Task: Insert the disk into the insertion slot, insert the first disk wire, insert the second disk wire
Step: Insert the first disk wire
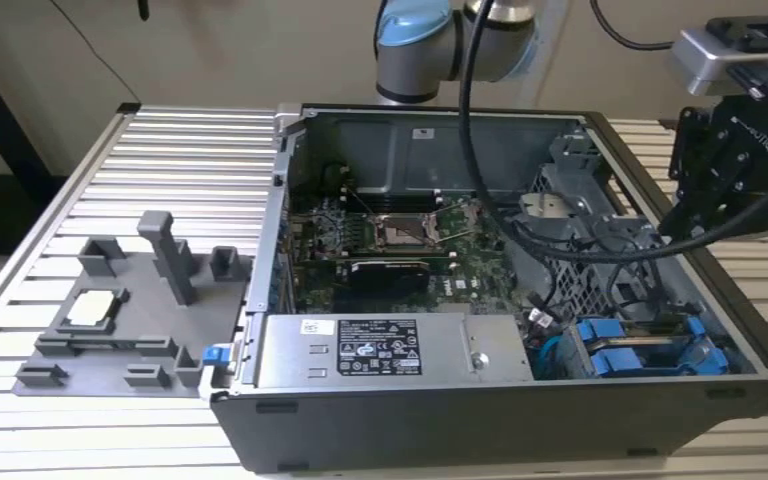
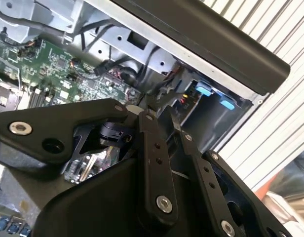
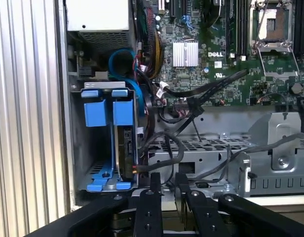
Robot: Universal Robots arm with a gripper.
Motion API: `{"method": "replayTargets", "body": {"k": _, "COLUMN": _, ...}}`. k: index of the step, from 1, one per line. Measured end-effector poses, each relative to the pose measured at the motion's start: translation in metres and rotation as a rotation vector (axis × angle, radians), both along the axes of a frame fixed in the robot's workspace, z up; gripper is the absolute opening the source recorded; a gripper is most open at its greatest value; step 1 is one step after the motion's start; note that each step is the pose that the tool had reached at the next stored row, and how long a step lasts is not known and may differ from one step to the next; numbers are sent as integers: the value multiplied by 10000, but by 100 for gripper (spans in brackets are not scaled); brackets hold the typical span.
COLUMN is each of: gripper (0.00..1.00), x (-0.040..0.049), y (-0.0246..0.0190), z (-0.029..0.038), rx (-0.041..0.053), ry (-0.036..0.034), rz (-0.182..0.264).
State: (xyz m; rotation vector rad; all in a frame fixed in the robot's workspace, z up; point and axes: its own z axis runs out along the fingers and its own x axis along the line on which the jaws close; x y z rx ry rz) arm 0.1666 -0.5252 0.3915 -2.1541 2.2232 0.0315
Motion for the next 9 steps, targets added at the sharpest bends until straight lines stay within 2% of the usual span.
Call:
{"method": "replayTargets", "body": {"k": 1, "gripper": 27, "x": 0, "y": 28, "z": 0, "rx": -1, "ry": 0, "rz": 1}}
{"method": "replayTargets", "body": {"k": 2, "gripper": 27, "x": 0, "y": 36, "z": 1, "rx": -1, "ry": 0, "rz": 0}}
{"method": "replayTargets", "body": {"k": 6, "gripper": 27, "x": -13, "y": 36, "z": -1, "rx": 1, "ry": 0, "rz": -1}}
{"method": "replayTargets", "body": {"k": 9, "gripper": 27, "x": -96, "y": 36, "z": -1, "rx": -1, "ry": -5, "rz": 0}}
